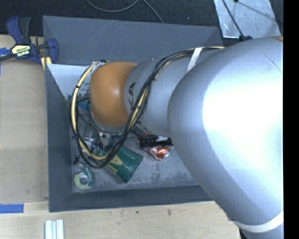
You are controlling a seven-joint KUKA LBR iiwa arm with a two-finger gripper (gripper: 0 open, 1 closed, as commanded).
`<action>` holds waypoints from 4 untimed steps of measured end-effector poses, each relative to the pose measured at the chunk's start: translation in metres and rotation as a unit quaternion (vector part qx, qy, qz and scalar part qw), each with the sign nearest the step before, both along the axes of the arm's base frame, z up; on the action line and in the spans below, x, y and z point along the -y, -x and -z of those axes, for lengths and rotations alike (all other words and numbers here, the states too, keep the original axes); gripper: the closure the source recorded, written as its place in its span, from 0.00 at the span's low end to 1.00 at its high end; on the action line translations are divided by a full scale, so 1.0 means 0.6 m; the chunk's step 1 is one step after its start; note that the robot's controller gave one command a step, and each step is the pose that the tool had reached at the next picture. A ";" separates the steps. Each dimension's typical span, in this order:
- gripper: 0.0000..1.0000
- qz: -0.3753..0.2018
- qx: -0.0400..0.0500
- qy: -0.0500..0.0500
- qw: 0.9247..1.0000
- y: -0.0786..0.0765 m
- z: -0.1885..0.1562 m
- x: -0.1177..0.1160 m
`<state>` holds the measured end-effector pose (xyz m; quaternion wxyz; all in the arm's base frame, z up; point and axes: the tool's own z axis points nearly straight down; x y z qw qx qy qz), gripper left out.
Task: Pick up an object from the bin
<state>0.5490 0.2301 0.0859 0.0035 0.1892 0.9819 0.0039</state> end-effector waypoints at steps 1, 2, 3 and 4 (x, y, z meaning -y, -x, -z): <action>1.00 0.113 0.003 -0.003 0.994 0.030 0.023 0.062; 1.00 0.114 0.003 -0.003 0.994 0.030 0.023 0.062; 1.00 0.114 0.002 -0.002 0.994 0.031 0.019 0.062; 1.00 0.114 -0.001 -0.001 0.994 0.034 0.000 0.064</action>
Offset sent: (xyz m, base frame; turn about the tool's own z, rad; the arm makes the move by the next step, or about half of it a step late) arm 0.0000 0.0000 0.0000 0.0000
